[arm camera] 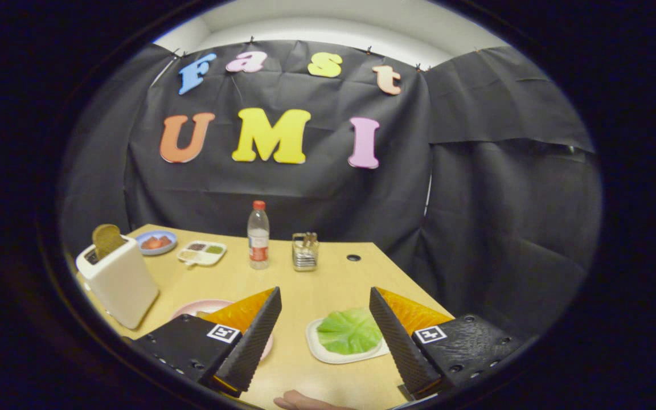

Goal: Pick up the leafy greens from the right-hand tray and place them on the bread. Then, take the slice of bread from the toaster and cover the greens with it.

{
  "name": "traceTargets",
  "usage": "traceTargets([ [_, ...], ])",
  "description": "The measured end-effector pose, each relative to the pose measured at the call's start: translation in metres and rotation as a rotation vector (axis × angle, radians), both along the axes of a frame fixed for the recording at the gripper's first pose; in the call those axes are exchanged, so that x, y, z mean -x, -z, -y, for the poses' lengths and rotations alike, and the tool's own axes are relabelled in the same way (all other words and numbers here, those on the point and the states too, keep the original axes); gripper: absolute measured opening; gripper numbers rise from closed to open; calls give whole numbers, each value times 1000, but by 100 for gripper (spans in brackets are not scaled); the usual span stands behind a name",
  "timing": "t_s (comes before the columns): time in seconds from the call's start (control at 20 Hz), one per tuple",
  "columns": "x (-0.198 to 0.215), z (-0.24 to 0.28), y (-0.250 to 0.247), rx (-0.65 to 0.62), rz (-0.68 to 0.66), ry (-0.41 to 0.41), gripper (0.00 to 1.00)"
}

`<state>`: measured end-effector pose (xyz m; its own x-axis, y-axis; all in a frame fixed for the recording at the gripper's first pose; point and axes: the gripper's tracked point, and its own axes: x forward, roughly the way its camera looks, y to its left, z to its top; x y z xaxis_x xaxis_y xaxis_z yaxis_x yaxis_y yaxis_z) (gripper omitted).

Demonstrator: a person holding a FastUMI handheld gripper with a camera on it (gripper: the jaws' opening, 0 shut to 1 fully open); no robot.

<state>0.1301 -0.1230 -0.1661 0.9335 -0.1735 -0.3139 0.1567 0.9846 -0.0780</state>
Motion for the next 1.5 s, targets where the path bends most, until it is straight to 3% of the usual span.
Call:
traceTargets([
  [0.3,-48,57,56,-12,-131,64,95],
  [0.5,-76,75,90,-1,-200,63,96],
  [0.65,-94,80,117,-18,-267,12,96],
  [0.75,-97,83,128,-73,-299,0,96],
  [0.9,-101,99,142,-31,-332,57,96],
  [1.1,-99,96,162,-78,-399,62,93],
  [1.3,-99,88,168,-115,-419,49,76],
  [1.5,-96,92,158,-78,-395,73,19],
])
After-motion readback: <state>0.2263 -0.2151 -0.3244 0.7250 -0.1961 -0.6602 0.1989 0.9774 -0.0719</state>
